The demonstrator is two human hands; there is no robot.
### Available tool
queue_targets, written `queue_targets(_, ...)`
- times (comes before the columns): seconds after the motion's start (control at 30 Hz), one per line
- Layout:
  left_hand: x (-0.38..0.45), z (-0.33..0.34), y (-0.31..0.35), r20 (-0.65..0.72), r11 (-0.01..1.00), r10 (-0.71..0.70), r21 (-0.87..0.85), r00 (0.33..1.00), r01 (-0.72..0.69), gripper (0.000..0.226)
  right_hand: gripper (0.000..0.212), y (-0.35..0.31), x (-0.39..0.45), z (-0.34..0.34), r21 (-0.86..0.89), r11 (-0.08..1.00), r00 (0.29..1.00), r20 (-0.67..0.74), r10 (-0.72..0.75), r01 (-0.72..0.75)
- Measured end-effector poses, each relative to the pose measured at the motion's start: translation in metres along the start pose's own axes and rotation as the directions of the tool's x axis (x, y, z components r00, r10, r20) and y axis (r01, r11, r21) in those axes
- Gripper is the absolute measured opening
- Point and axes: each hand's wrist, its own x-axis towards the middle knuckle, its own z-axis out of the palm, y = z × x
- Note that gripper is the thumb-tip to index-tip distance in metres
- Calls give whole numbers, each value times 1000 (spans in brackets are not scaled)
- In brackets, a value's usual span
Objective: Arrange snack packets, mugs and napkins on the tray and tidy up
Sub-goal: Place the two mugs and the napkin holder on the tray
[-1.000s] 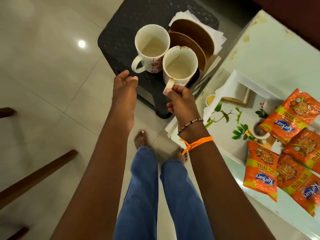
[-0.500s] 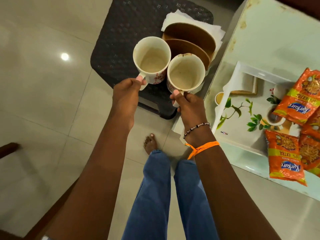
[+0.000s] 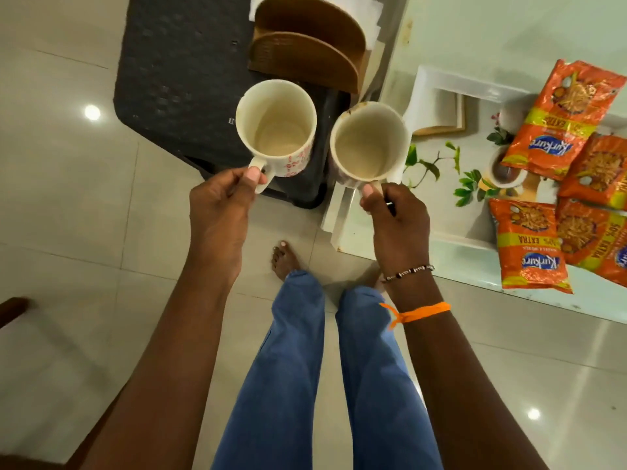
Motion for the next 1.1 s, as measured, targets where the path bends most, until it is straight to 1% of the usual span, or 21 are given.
queue_targets(0.13,-21,19,-4,75,999,-23,-26,997,25,16,21,27,-7,-36,6,999,994,-93,49,-48)
queue_targets(0.27,-44,52,-1,144,998,-42,-31,989,47,9,20,54,-7,-67,-46,997,976,-209,58,-68)
queue_targets(0.4,-63,94,1,148,999,-45,-7,988,46,10,21,77,-1,-91,-97,993,961,-272,41,-69)
queue_targets(0.47,-69,114,-1,140,997,-66,36,988,62,9,23,84,3,-98,-103,991,960,-276,51,-82)
queue_targets(0.57,-75,140,-6,133,997,-65,50,989,59,11,27,95,9,-104,-110,987,954,-289,82,-118)
queue_targets(0.73,-79,167,-21,116,994,-75,83,990,66,17,27,109,15,-106,-118,982,947,-303,108,-150)
queue_targets(0.83,-81,174,-29,117,993,-84,91,990,74,20,23,117,14,-107,-122,983,946,-308,96,-140)
queue_targets(0.97,-83,179,-39,150,984,-114,151,982,91,16,20,125,15,-113,-113,985,957,-272,97,-132)
queue_targets(1.1,-86,181,-47,161,972,-137,212,977,102,15,23,131,19,-117,-89,986,977,-176,120,-137)
